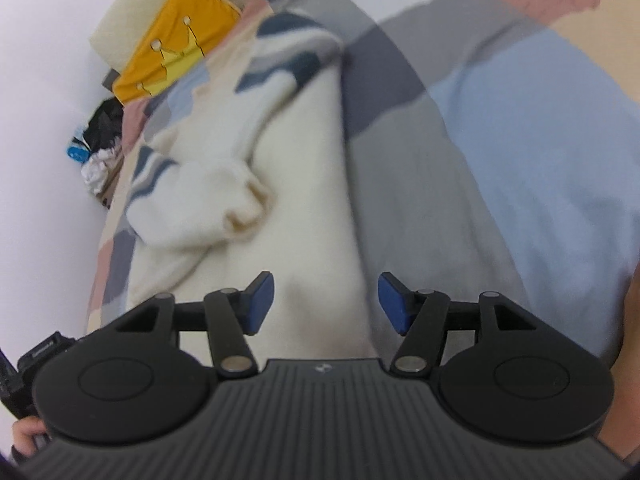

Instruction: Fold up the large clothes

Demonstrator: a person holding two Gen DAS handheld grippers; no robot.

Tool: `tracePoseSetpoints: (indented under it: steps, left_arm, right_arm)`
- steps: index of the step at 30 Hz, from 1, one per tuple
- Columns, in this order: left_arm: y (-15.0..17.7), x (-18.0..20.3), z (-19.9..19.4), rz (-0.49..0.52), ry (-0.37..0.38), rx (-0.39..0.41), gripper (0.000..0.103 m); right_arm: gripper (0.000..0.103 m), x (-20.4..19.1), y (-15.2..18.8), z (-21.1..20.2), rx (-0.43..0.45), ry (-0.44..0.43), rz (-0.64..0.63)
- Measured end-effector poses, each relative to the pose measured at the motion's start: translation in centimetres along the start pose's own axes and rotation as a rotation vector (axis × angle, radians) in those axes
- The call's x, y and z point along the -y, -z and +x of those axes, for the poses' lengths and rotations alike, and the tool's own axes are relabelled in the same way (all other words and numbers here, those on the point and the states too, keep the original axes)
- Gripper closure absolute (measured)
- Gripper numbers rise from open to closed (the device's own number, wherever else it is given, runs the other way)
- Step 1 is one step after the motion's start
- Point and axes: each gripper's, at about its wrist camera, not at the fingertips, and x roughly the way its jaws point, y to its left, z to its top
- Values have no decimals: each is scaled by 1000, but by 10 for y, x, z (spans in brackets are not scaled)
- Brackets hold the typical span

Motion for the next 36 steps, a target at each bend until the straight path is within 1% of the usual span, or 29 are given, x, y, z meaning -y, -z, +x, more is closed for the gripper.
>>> tracePoseSetpoints:
  steps: [3, 5, 7, 10, 12, 15, 18, 20, 21, 22, 23, 24, 25, 26, 27, 29, 31, 36]
  left_arm:
    - [0, -9, 13, -29, -17, -48, 36]
    - [2, -11, 22, -33, -52, -80, 35]
    - [3, -13, 29, -34, -68, -97, 34]
    - [5, -9, 38, -5, -80, -109, 29]
    - [7, -3, 41, 32, -96, -113, 28]
    - [11, 3, 44, 59, -110, -126, 28]
    - [14, 4, 44, 49, -102, -157, 29]
    - [17, 5, 45, 52, -104, -190, 29]
    - [17, 4, 44, 46, -101, -216, 31]
    - [18, 4, 42, 40, -98, -230, 38]
    - [19, 3, 40, 33, -95, -244, 42]
    - [20, 1, 37, 19, -83, -260, 52]
    - [21, 1, 37, 3, -69, -281, 65]
    - [22, 1, 37, -3, -45, -309, 72]
    - [24, 3, 36, 6, -40, -313, 80]
    - [27, 11, 32, 37, -55, -296, 84]
    - [28, 14, 25, 27, -30, -283, 87]
    - [20, -2, -9, -130, 149, -217, 89]
  right_arm:
    - [41, -1, 5, 11, -51, 0, -5]
    - [42, -1, 8, 17, -81, 2, 4]
    - [42, 2, 9, 19, -84, 19, 20]
    - [42, 5, 10, 21, -94, 5, 51]
    - [42, 7, 12, 24, -105, -10, 70]
    - [42, 12, 17, 28, -148, -77, 123]
    - [43, 9, 20, 27, -161, -89, 115]
    - [43, 5, 24, 27, -196, -108, 106]
    - [49, 4, 26, 27, -212, -117, 104]
    - [52, 4, 29, 26, -226, -124, 111]
    - [62, 5, 32, 25, -241, -133, 129]
    - [78, 6, 34, 24, -251, -138, 150]
    - [83, 6, 35, 22, -250, -135, 155]
    - [84, 4, 35, 19, -240, -133, 143]
    - [87, 1, 34, 16, -232, -131, 123]
    - [88, -5, 31, 7, -218, -147, 105]
    - [89, -5, 27, -3, -196, -185, 107]
    - [91, -9, 15, -34, -136, -255, 89]
